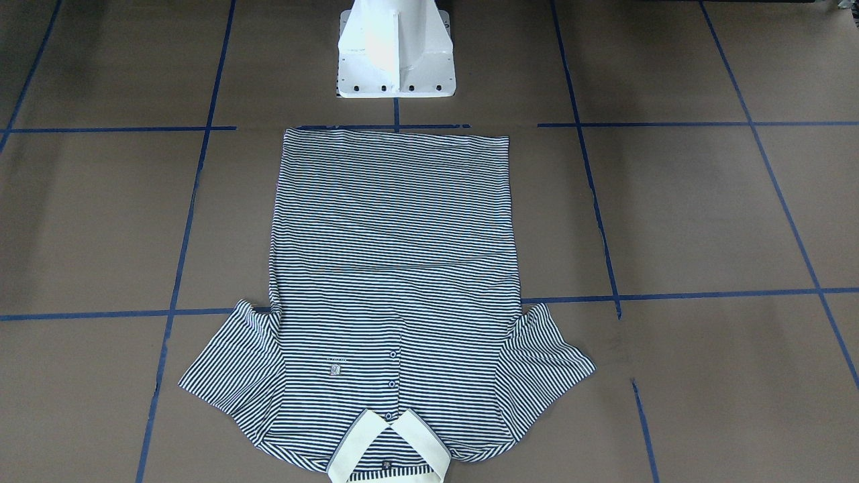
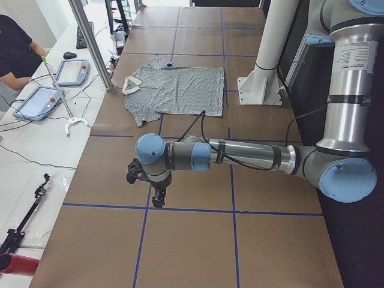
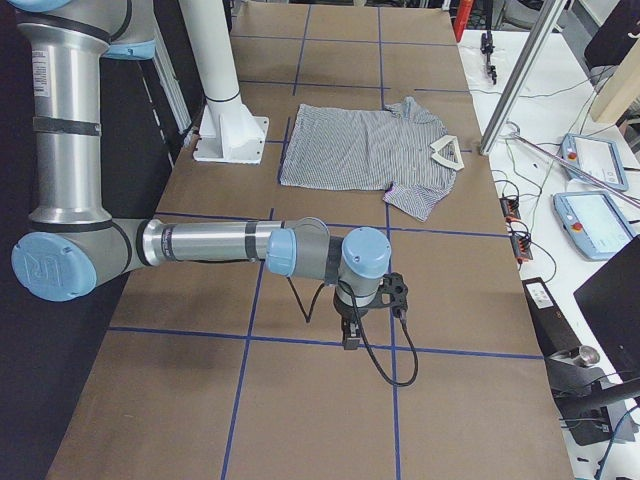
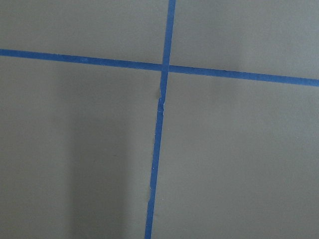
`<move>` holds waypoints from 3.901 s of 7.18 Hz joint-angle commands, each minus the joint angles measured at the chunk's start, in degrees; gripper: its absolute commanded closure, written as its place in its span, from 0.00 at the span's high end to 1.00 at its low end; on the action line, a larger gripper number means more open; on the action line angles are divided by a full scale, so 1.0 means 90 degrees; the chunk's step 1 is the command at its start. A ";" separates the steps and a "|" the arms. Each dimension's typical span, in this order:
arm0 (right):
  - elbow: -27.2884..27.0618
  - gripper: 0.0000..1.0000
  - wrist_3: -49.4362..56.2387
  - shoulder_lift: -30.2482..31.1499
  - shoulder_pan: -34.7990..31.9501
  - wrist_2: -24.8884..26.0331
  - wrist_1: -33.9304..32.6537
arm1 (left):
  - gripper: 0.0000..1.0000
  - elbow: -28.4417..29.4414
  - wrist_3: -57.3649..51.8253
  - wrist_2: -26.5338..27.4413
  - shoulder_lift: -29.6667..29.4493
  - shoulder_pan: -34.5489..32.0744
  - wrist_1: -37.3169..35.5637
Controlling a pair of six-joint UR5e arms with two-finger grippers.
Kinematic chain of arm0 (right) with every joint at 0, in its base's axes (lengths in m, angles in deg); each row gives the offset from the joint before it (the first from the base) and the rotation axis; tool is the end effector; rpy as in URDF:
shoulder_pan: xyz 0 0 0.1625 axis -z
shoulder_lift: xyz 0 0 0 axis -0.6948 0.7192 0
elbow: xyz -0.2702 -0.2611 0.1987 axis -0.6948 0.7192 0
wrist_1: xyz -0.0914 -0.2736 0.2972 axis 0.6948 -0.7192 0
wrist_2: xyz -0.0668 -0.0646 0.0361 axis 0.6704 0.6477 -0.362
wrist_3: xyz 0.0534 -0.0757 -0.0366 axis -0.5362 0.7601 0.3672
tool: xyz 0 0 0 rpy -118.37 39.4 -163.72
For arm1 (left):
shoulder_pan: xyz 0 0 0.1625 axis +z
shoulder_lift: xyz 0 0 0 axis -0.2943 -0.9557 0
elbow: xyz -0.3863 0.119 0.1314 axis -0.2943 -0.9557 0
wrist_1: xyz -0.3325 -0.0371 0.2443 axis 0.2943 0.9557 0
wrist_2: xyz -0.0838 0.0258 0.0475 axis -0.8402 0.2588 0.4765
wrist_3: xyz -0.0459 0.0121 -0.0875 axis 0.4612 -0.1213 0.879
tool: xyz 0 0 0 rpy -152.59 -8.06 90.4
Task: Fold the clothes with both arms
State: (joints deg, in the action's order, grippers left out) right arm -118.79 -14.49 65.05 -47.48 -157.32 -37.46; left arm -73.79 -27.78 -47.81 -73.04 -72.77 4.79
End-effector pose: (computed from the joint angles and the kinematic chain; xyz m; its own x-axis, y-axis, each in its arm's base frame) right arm 0.0760 -0.4606 0.6363 0.7103 -0.0881 0.6983 0.0936 0.9951 0.0304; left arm -0.0598 -0.4982 0.6190 0.6782 0.1516 -0.7191 -0.1043 0.9884 0.1099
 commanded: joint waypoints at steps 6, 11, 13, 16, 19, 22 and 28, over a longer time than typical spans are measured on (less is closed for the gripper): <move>0.0126 1.00 -0.0957 -0.0870 0.0738 -0.0058 0.0806 | 1.00 -0.0108 0.0016 0.0069 -0.1251 0.0066 0.1202; 0.2251 1.00 -0.4988 -0.3053 0.2517 0.0439 0.3747 | 1.00 0.0827 0.1996 0.0137 -0.1679 0.1246 0.3144; 0.2771 1.00 -0.5466 -0.3973 0.3054 0.0789 0.3760 | 1.00 0.1355 0.2183 0.0388 -0.2225 0.1655 0.3417; 0.4204 1.00 -0.5964 -0.4599 0.3689 0.1491 0.4831 | 1.00 0.1328 0.2999 0.0635 -0.2499 0.1775 0.3476; 0.4345 0.99 -0.6260 -0.4601 0.4130 0.1893 0.4766 | 1.00 0.1269 0.3366 0.0625 -0.2570 0.1873 0.3486; 0.4521 0.89 -0.6250 -0.4621 0.4189 0.1894 0.4766 | 1.00 0.1259 0.3376 0.0615 -0.2570 0.1853 0.3486; 0.4639 0.27 -0.6143 -0.4885 0.4258 0.1885 0.4453 | 1.00 0.1259 0.3395 0.0615 -0.2550 0.1853 0.3672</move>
State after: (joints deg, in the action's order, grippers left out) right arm -77.14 -69.95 21.05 -9.34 -140.34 2.70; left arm -62.45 2.76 -42.27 -95.92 -56.10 37.82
